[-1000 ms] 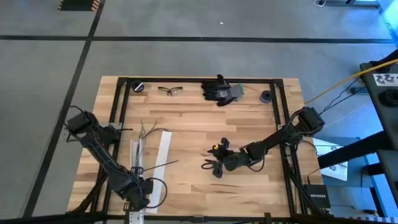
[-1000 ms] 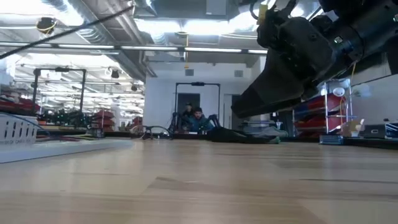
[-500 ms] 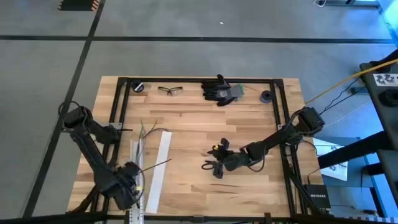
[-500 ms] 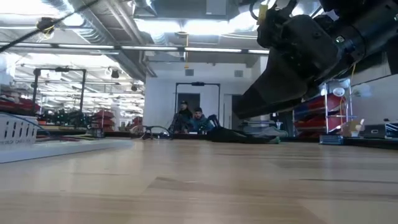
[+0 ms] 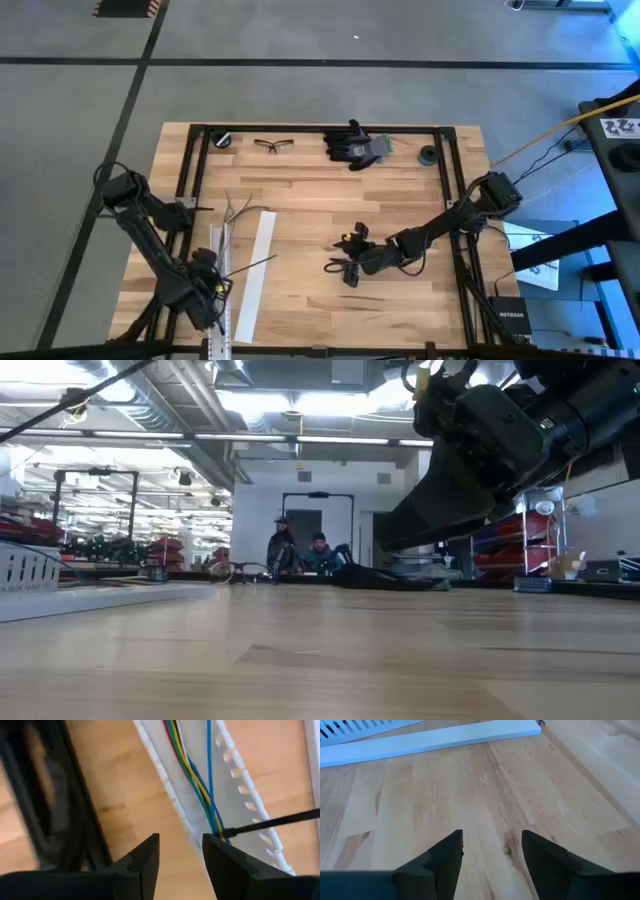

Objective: Ziptie cables
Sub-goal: Move the white cable duct to the center of the table

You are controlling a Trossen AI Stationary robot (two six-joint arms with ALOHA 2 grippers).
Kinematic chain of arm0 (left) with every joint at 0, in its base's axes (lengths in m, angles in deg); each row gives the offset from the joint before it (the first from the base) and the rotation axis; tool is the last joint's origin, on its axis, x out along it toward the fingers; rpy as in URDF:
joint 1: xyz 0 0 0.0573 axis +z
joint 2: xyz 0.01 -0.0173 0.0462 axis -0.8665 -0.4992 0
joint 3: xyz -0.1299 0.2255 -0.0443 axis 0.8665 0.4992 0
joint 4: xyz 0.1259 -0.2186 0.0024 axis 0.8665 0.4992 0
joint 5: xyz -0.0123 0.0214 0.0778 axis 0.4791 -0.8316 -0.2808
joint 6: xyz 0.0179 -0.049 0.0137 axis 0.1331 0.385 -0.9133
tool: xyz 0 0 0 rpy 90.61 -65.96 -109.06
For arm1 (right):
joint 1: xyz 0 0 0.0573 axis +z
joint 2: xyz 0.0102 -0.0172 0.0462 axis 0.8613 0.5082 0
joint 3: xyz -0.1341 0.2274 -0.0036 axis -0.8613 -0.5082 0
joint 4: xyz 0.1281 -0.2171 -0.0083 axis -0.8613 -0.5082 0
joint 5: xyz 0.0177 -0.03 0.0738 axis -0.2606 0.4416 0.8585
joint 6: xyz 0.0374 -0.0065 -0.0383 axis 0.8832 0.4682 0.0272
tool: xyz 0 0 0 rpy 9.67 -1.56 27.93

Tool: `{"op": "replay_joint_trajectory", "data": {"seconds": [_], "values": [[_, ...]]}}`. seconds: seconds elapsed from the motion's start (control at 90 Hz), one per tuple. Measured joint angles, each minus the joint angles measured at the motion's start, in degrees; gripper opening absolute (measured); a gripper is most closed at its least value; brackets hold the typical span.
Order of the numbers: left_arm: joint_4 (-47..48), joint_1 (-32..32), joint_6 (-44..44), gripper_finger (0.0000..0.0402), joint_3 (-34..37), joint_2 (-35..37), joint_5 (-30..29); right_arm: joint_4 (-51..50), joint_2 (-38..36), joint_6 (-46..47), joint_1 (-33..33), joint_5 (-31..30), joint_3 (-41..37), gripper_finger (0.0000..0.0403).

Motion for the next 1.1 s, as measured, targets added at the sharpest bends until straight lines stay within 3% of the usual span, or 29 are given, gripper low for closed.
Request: {"op": "replay_joint_trajectory", "data": {"seconds": [0.111, 0.244, 0.456, 0.644, 0.989, 1.1], "values": [[-6.9, 0.0, -0.3, 0.0132, 3.9, 0.0, -0.7, 0.0, 0.0, 0.0, 0.0, 0.0, 0.0, 0.0189], [-8.3, 0.0, -0.7, 0.012, 6.9, 0.0, -0.7, 0.0, 0.0, 0.0, 0.0, 0.9, 0.0, 0.0189], [-8.9, 0.4, -7.5, 0.0018, 7.1, 0.0, -0.9, 0.0, 0.0, 0.0, 0.0, 1.4, 0.0, 0.0189], [-7.1, 1.8, -17.5, 0.0003, 2.9, 0.0, -0.6, 0.0, 0.0, -1.2, 0.0, 1.4, 0.0, 0.0189], [14.3, 5.4, -30.8, 0.0, -11.6, 0.0, -0.8, -0.6, -5.3, -0.9, 0.0, 2.2, 0.0, 0.0189], [16.0, 7.3, -37.5, 0.0, -14.8, 0.0, -2.3, -2.6, -8.2, -0.9, 0.4, 3.3, 0.0, 0.0189]]}}
